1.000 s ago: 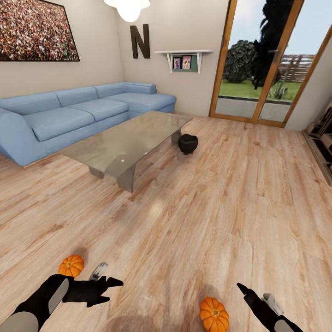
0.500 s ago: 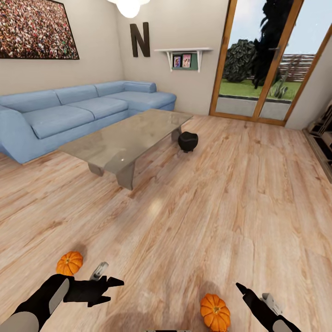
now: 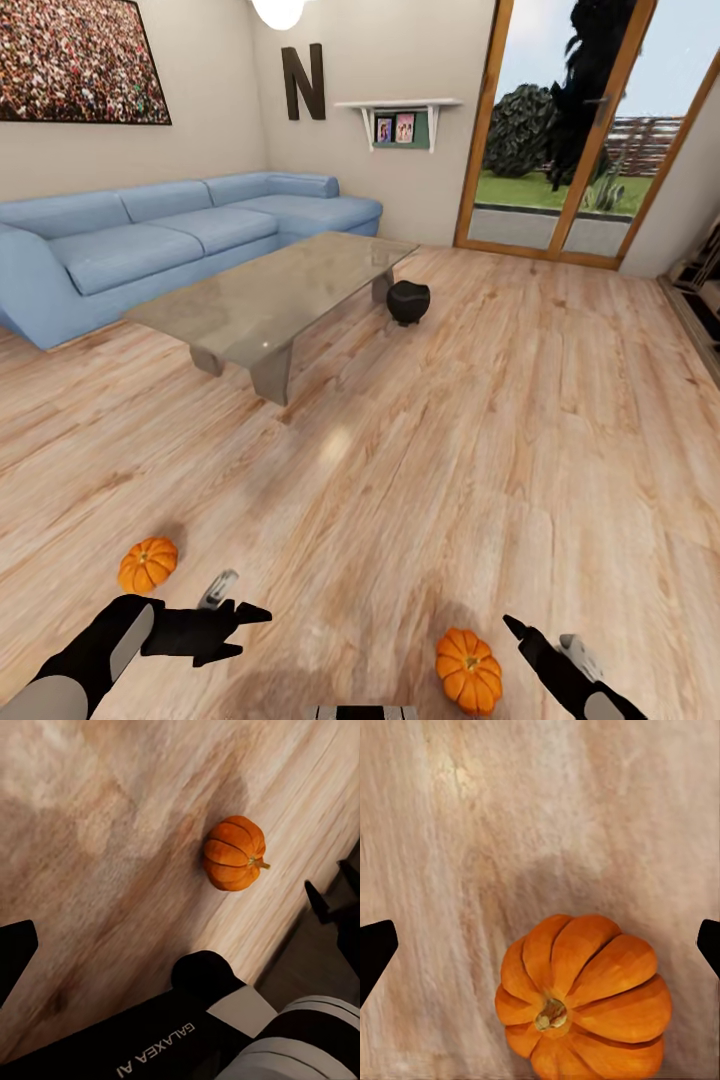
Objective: Place each of the two pumpkins and all three candles from the living room inside a cabinet in the living room (use any cabinet), then make sure every cabinet is closed, and position the cauldron so it is next to a table in the living room.
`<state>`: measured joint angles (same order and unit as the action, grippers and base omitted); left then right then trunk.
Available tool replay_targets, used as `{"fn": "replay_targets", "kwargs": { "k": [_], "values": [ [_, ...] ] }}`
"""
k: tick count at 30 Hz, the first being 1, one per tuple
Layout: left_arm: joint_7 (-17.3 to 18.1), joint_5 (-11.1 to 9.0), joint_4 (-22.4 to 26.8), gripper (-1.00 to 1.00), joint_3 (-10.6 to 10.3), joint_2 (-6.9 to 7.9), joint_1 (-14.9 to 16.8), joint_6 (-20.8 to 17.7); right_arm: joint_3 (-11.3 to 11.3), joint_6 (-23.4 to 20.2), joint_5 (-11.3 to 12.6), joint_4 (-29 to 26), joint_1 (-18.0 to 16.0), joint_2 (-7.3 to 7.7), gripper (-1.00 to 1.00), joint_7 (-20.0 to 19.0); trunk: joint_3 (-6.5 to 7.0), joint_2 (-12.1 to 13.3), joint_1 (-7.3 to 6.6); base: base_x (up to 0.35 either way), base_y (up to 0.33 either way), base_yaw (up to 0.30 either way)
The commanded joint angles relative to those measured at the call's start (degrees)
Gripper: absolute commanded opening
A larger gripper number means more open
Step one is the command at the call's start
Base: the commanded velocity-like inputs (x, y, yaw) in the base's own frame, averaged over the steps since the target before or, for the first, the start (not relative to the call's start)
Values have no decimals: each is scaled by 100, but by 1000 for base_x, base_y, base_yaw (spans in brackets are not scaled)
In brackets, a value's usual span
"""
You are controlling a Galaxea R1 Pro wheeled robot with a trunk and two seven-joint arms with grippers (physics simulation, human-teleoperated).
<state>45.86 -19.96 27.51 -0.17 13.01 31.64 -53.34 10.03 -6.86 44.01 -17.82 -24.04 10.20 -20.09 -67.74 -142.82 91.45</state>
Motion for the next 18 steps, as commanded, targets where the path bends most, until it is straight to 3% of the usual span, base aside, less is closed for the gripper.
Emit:
{"fn": "replay_targets", "kwargs": {
  "k": [1,5,13,18],
  "values": [
    [1,-5,0,100,0,0,0,-1,-58,-10,-93,-11,-5,0,100,-1,-18,-42,22,0,0,0],
    [2,-7,0,100,6,1,0,1,-150,-31,-259,-44,-11,0,100,-52,-107,-47,33,0,0,0],
    [4,-1,0,100,42,8,0,8,-186,31,-315,-63,-13,3,100,-78,-284,-58,53,0,0,0],
    [165,111,50,100,-55,171,6,-83,-242,-132,-337,-225,-44,-3,100,-240,-284,-58,54,0,0,0]
  ]
}}
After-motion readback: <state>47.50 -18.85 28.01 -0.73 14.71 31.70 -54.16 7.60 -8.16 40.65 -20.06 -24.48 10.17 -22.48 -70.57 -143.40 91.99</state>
